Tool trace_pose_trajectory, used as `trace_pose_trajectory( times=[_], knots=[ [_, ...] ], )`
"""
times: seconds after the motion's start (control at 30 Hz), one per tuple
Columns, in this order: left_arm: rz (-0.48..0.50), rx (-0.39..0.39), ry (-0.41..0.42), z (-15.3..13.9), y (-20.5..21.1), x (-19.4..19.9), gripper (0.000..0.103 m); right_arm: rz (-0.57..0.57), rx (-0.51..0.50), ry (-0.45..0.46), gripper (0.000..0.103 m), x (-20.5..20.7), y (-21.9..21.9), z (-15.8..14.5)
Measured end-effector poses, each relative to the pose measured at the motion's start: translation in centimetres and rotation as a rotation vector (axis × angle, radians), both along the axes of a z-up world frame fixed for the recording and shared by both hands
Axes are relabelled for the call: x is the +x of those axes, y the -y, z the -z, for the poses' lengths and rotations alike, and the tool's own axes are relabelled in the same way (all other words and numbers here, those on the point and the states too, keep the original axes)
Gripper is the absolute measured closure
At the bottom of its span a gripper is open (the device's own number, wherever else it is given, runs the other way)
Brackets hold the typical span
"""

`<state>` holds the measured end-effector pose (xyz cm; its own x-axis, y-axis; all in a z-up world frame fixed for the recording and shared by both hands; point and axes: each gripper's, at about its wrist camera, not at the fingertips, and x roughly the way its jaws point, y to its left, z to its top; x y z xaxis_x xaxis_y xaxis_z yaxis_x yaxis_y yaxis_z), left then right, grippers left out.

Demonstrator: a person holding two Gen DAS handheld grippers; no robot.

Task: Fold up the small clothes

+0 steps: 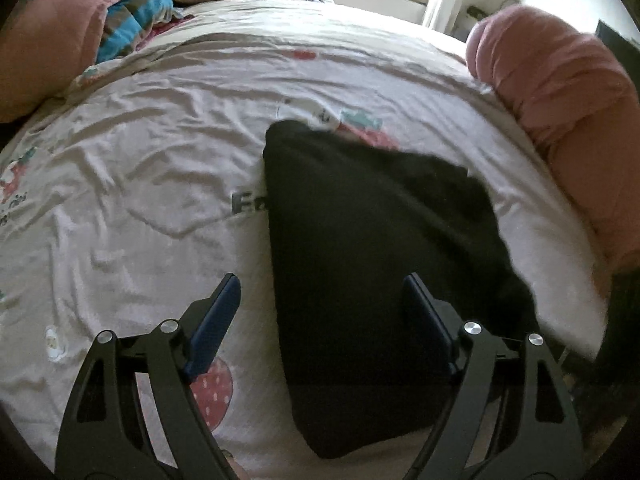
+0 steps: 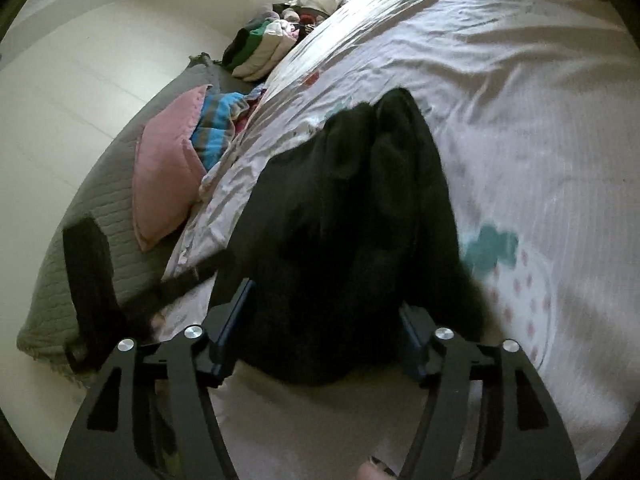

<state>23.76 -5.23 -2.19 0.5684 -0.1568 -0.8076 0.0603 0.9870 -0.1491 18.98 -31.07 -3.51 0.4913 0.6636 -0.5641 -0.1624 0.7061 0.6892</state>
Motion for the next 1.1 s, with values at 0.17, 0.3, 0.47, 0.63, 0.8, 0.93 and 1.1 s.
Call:
trace_pose_trajectory(
  times=[0.17, 0.3, 0.47, 0.63, 0.8, 0.93, 1.1],
  knots=[
    [0.004, -0.002, 0.007, 0.4, 0.1, -0.6, 0.028, -0.062, -0.034, -0.027, 0.035, 3.8, -0.2, -0.6],
    [0.008, -0.008, 0.016, 0.4, 0.0, -1.0, 0.028, -0.096, -0.098, -0.033, 0.042, 6.0, -1.2, -0.7],
    [0.018, -0.005, 0.019, 0.4, 0.1, -1.2, 0.028, -0.140, -0.172, -0.017, 0.048, 7.5, -2.5, -0.6],
    [0.019, -0.011, 0.016, 0.4, 0.0, -1.2, 0.028, -0.153, -0.210, 0.030, 0.079, 8.5, -2.8, -0.5],
    [0.024, -0.055, 0.003, 0.2, 0.1, -1.2, 0.028, -0.181, -0.284, 0.167, 0.084, 8.0, -3.6, -3.6],
    [0.048, -0.090, 0.002, -0.1, 0.5, -1.2, 0.028, -0.193, -0.371, 0.270, 0.084, 7.9, -3.6, -6.1],
    [0.060, -0.083, -0.026, 0.9, 1.1, -1.2, 0.028, -0.183, -0.414, 0.161, 0.084, 9.4, -2.5, -2.4]
  ],
)
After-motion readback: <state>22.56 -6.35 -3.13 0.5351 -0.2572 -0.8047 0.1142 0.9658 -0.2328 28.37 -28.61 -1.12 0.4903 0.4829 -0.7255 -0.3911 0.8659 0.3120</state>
